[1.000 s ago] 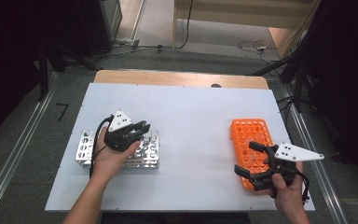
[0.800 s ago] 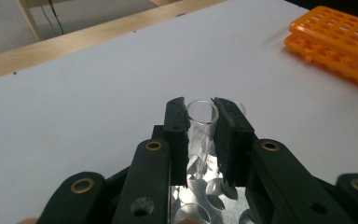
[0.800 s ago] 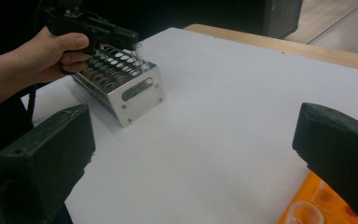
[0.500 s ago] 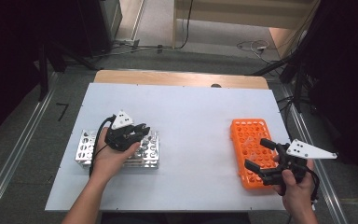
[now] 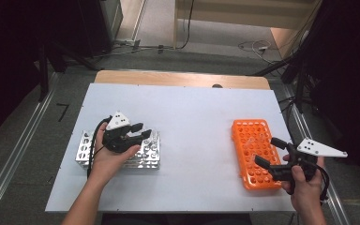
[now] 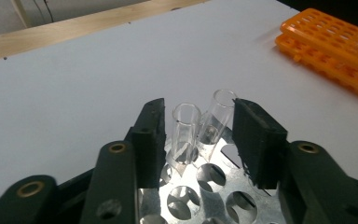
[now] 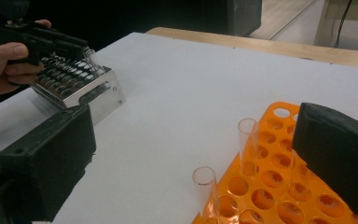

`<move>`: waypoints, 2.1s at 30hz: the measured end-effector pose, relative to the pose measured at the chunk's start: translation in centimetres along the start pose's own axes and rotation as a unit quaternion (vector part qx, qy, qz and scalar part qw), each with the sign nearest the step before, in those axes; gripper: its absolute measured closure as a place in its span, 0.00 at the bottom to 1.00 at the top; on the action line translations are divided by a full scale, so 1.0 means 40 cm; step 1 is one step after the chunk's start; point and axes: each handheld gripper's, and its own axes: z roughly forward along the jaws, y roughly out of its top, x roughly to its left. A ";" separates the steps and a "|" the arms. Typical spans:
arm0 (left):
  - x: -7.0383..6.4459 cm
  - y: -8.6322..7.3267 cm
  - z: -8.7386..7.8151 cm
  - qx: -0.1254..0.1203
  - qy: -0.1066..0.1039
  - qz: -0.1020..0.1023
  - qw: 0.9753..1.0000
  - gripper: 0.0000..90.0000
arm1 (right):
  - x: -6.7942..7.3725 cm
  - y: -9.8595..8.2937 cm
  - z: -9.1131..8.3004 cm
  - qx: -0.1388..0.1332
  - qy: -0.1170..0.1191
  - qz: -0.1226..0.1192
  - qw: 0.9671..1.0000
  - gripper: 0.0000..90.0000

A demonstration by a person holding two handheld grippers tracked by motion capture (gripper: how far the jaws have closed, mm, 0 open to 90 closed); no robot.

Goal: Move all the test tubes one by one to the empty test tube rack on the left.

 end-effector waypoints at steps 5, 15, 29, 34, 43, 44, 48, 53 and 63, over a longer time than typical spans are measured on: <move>-0.005 -0.006 -0.026 -0.014 0.002 -0.012 1.000 0.37 | -0.010 -0.011 0.010 0.013 0.003 0.001 1.000 0.04; -0.034 -0.012 -0.071 -0.029 -0.023 -0.014 0.999 0.02 | -0.023 -0.043 0.034 0.047 0.014 0.002 0.999 0.14; -0.068 -0.028 -0.098 -0.031 -0.033 -0.013 0.999 0.00 | -0.050 -0.083 0.058 0.095 0.010 0.014 0.995 0.43; -0.072 -0.026 -0.097 -0.033 -0.035 -0.013 0.999 0.00 | -0.051 -0.095 0.068 0.111 0.020 0.012 0.994 0.54; -0.075 -0.026 -0.096 -0.030 -0.037 -0.013 0.999 0.00 | -0.048 -0.112 0.083 0.141 0.012 -0.002 0.990 0.61; -0.075 -0.026 -0.095 -0.031 -0.037 -0.013 0.999 0.00 | -0.049 -0.113 0.084 0.142 0.012 -0.004 0.990 0.61; -0.075 -0.025 -0.095 -0.030 -0.038 -0.013 0.999 0.00 | -0.050 -0.117 0.085 0.149 0.012 -0.006 0.989 0.63; -0.077 -0.025 -0.095 -0.030 -0.039 -0.012 0.999 0.00 | -0.049 -0.121 0.087 0.154 0.012 -0.010 0.988 0.68; -0.076 -0.025 -0.095 -0.030 -0.038 -0.013 0.999 0.00 | -0.047 -0.126 0.084 0.151 0.002 -0.030 0.988 0.79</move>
